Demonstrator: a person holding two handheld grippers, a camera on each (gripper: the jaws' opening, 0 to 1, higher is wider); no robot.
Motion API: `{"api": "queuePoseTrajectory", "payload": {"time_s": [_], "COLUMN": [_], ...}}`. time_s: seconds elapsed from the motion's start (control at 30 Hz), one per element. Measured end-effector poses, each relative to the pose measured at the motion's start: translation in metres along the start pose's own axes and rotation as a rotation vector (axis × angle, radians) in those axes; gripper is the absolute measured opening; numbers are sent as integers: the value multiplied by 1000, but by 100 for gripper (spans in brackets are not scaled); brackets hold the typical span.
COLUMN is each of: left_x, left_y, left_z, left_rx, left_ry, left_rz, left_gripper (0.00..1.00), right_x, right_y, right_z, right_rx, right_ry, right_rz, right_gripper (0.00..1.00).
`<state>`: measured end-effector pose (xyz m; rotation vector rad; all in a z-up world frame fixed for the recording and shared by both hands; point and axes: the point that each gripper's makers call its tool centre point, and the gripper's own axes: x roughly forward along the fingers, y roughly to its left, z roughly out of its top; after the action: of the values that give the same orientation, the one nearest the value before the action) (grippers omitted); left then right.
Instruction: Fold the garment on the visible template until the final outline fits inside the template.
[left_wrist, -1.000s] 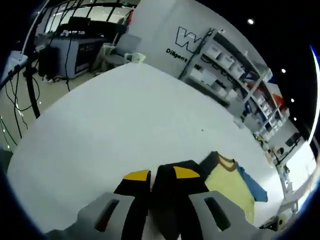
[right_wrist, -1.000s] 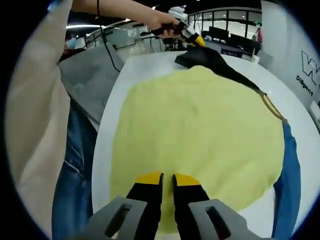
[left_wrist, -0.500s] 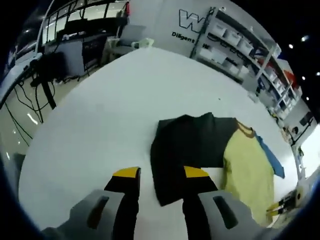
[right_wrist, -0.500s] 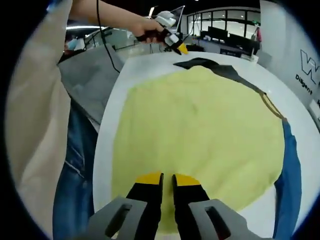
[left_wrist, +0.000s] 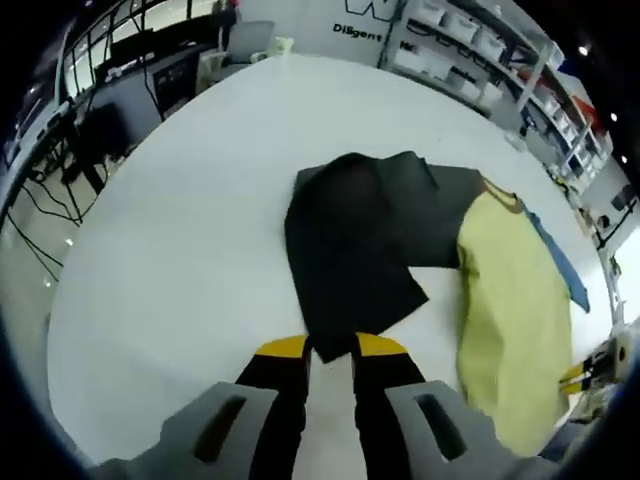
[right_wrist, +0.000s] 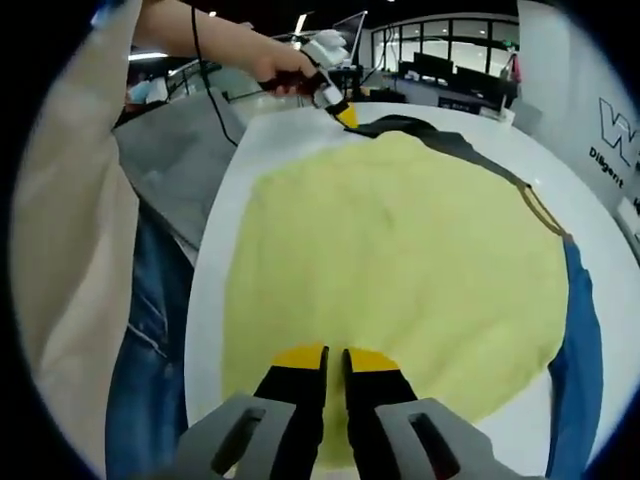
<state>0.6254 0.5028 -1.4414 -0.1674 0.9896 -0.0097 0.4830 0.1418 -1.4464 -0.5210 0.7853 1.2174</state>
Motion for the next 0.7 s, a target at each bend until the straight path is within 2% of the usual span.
{"api": "queuePoseTrajectory", "payload": {"time_s": [0.1, 0.27, 0.33, 0.5, 0.7], "left_x": [-1, -7, -11, -19, -20], "left_y": [2, 10, 25, 59, 101], "left_z": [2, 10, 21, 47, 68], "left_rx": [29, 73, 106, 115, 202], "left_ry": [-12, -31, -45, -77, -53], "left_rz": [16, 21, 45, 85, 145], "left_gripper": [8, 7, 7, 7, 7], "right_x": [0, 0, 0, -2, -4], "right_y": [-1, -2, -3, -4, -3], "right_z": [0, 0, -1, -3, -7], "right_rx": [2, -3, -10, -14, 9], "right_ry": [-2, 0, 3, 9, 22], "right_rz": [-4, -7, -9, -11, -3], "right_gripper": [0, 0, 0, 0, 0]}}
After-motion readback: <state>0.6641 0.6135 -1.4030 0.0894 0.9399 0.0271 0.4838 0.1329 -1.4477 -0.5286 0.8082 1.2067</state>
